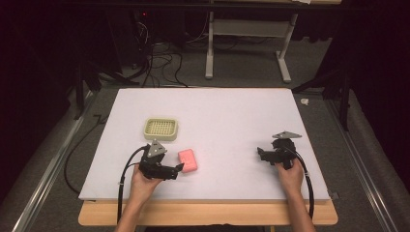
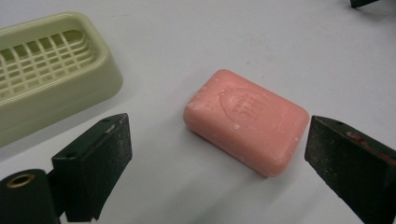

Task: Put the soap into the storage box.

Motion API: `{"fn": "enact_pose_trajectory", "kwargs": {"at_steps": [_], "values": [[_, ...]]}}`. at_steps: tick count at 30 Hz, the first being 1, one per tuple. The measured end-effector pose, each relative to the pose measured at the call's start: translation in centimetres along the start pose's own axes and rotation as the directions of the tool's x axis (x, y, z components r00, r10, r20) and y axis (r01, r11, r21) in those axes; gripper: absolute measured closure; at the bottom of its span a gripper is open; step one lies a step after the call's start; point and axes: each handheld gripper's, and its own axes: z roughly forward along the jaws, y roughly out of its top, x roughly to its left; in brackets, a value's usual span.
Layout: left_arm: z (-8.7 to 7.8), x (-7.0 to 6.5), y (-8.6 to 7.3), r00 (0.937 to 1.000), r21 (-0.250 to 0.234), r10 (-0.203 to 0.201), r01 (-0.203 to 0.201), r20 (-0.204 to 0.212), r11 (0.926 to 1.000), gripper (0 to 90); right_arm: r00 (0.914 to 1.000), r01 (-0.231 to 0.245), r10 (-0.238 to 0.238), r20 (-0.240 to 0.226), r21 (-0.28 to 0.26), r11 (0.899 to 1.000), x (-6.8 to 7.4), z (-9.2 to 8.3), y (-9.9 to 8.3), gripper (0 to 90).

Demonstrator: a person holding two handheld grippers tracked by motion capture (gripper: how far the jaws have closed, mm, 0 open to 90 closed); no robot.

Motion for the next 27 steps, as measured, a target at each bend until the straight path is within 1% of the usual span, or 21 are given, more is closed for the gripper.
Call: {"fn": "enact_pose_trajectory", "kwargs": {"at_steps": [5, 10, 13, 17, 22, 27], "values": [[1.0, -0.4, 0.1, 0.9996, 0.022, 0.022, -0.022, 0.017, 0.9995, 6.3, 1.0, 0.0, 0.0, 0.0, 0.0, 1.0, 0.0, 0.0, 0.0, 15.5], [1.7, -0.8, 0.1, 0.999, 0.022, 0.035, -0.036, 0.026, 0.9991, 5.1, 1.0, -0.001, 0.001, 0.0, 0.0, 1.0, 0.0, 0.0, 0.0, 15.5], [2.0, -0.9, 0.2, 0.9983, 0.023, 0.05, -0.051, 0.028, 0.9984, 4.1, 1.0, 0.0, 0.0, 0.0, 0.0, 1.0, 0.0, 0.0, 0.0, 15.5], [2.6, -0.9, 0.2, 0.998, 0.025, 0.053, -0.054, 0.035, 0.9982, 3.4, 1.0, 0.0, 0.0, 0.0, 0.0, 1.0, 0.0, 0.0, 0.0, 15.5], [3.0, -0.9, 0.1, 0.9978, 0.033, 0.059, -0.06, 0.03, 0.9976, 2.7, 1.0, 0.0, 0.0, 0.0, 0.0, 1.0, 0.0, 0.0, 0.0, 15.5], [3.5, -1.0, 0.2, 0.9965, 0.049, 0.079, -0.08, 0.027, 0.9956, 1.9, 1.0, -0.001, 0.001, 0.0, 0.001, 1.0, 0.0, 0.0, 0.0, 15.5]]}}
